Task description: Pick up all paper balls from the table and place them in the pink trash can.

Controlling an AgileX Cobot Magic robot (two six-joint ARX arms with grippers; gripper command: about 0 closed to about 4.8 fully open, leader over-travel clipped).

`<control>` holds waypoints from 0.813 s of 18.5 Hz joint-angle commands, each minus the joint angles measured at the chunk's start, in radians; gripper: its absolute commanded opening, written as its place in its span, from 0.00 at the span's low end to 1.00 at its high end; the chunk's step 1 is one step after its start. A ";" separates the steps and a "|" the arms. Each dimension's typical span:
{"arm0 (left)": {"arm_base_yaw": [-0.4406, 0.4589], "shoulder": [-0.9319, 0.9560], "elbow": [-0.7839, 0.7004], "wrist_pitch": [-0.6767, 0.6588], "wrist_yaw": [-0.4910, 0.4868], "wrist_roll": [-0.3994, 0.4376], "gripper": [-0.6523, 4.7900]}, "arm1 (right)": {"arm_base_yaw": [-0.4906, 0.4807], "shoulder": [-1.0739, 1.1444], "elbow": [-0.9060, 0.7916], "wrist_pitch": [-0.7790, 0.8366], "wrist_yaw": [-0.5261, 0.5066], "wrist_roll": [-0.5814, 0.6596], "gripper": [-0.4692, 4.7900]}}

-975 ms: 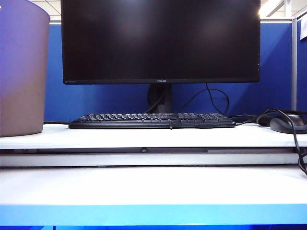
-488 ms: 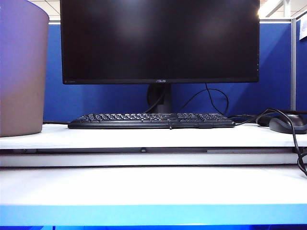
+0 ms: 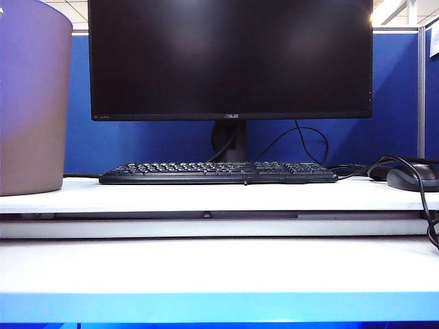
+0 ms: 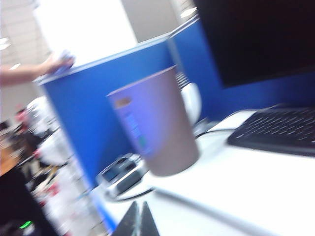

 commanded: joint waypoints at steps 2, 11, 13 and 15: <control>0.000 -0.177 -0.043 -0.137 -0.041 -0.057 0.11 | 0.022 0.001 0.003 0.016 0.147 -0.074 0.08; 0.000 -0.629 -0.636 -0.043 0.024 -0.148 0.11 | 0.023 -0.010 0.002 -0.076 0.301 -0.073 0.08; 0.000 -0.629 -0.761 0.107 0.034 -0.152 0.11 | 0.022 -0.010 0.002 -0.074 0.277 -0.073 0.08; 0.000 -0.629 -0.902 0.282 0.097 -0.154 0.11 | 0.021 -0.010 0.002 -0.074 0.279 -0.073 0.08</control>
